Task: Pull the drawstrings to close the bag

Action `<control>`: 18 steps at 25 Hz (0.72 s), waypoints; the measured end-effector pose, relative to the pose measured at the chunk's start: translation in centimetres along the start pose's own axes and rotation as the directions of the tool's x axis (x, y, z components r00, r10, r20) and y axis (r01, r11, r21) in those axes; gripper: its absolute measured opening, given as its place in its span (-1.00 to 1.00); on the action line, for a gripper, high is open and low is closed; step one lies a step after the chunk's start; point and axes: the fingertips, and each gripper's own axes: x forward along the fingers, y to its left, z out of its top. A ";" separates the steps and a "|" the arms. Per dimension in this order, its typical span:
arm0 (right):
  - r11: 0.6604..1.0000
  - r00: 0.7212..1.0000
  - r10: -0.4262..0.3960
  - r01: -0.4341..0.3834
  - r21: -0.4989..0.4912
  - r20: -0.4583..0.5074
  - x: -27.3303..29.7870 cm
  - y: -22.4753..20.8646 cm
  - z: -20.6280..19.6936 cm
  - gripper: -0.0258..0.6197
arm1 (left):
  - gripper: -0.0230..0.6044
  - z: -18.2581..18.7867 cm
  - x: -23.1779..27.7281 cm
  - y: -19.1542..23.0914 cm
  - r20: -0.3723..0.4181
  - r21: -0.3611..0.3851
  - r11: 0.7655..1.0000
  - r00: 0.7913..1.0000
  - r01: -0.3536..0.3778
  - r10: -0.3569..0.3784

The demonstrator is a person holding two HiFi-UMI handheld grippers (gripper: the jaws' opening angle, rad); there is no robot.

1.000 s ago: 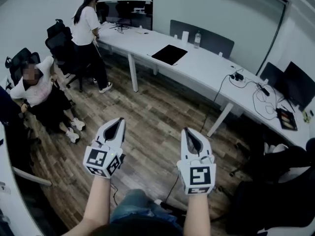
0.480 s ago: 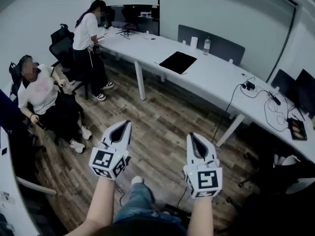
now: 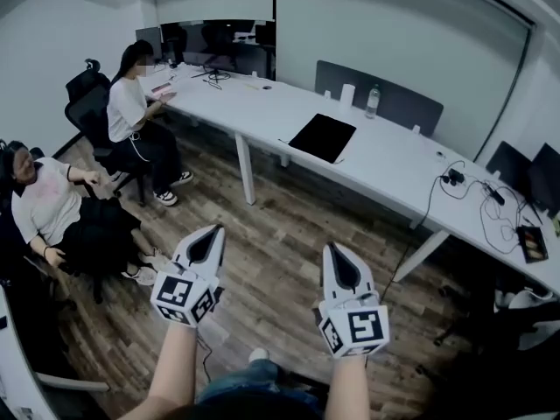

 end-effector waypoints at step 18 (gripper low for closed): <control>0.979 0.981 -0.156 0.139 -0.148 -0.112 13.8 -2.9 -4.4 -0.94 | -0.93 -2.4 11.4 10.1 0.002 -0.040 0.995 0.995 0.097 -0.097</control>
